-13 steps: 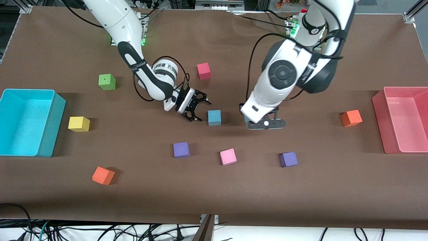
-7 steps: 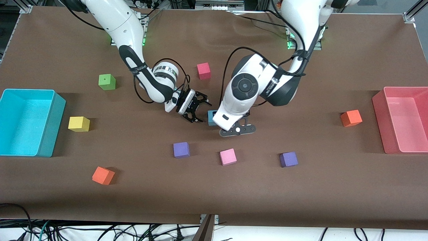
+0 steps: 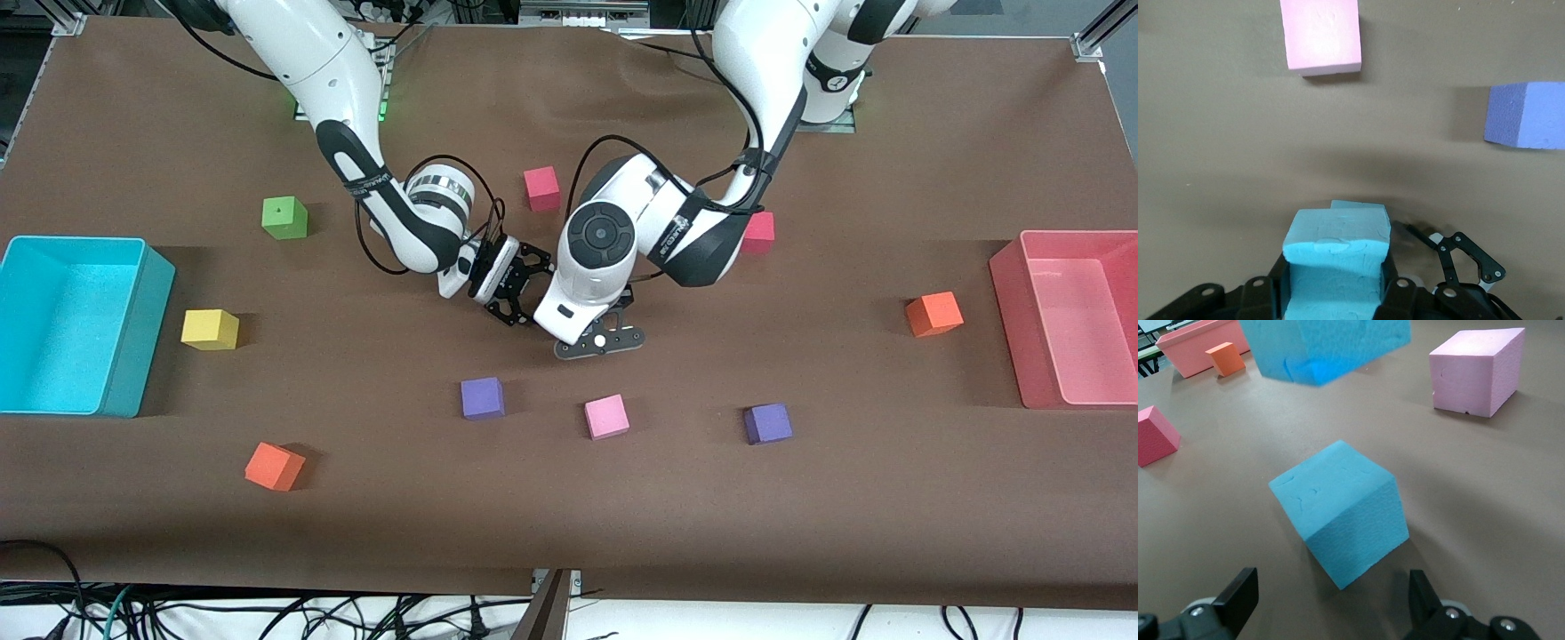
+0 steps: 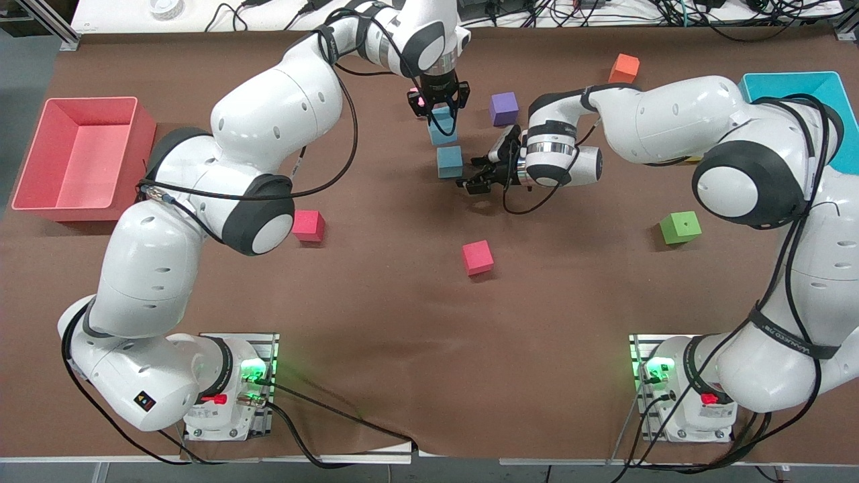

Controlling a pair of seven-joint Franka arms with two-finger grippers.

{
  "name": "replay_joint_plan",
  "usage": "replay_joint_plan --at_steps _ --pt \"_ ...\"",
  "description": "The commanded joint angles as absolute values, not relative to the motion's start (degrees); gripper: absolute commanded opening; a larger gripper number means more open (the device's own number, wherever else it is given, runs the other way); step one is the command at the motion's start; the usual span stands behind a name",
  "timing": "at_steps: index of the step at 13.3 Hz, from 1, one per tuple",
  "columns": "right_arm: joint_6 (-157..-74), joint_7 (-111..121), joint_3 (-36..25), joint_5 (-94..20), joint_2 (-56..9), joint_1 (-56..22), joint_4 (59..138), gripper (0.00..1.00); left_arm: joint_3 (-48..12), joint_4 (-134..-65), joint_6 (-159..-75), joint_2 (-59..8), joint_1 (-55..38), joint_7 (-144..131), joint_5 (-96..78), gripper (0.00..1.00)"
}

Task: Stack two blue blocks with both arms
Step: 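Lower the held blue block onto the placed blue block with the left gripper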

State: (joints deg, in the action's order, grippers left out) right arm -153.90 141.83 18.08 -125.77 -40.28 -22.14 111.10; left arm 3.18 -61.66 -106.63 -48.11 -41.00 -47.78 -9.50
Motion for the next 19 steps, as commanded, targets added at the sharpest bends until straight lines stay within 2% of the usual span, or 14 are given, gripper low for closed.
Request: replay_joint_plan --at_steps 1,4,19 --pt "-153.7 143.2 17.6 -127.3 -41.0 -22.9 110.3 1.0 4.4 -60.0 -106.1 -49.5 -41.8 -48.4 -10.8 0.0" --pt "-153.7 143.2 17.6 -127.4 -41.0 -22.9 110.3 1.0 4.1 -61.7 -106.1 -49.5 -42.6 -48.7 -10.9 0.0" --pt "-153.7 143.3 17.6 -127.3 -41.1 -22.9 110.3 1.0 3.5 -61.4 -106.1 -51.8 -43.9 -50.1 -11.0 0.01"
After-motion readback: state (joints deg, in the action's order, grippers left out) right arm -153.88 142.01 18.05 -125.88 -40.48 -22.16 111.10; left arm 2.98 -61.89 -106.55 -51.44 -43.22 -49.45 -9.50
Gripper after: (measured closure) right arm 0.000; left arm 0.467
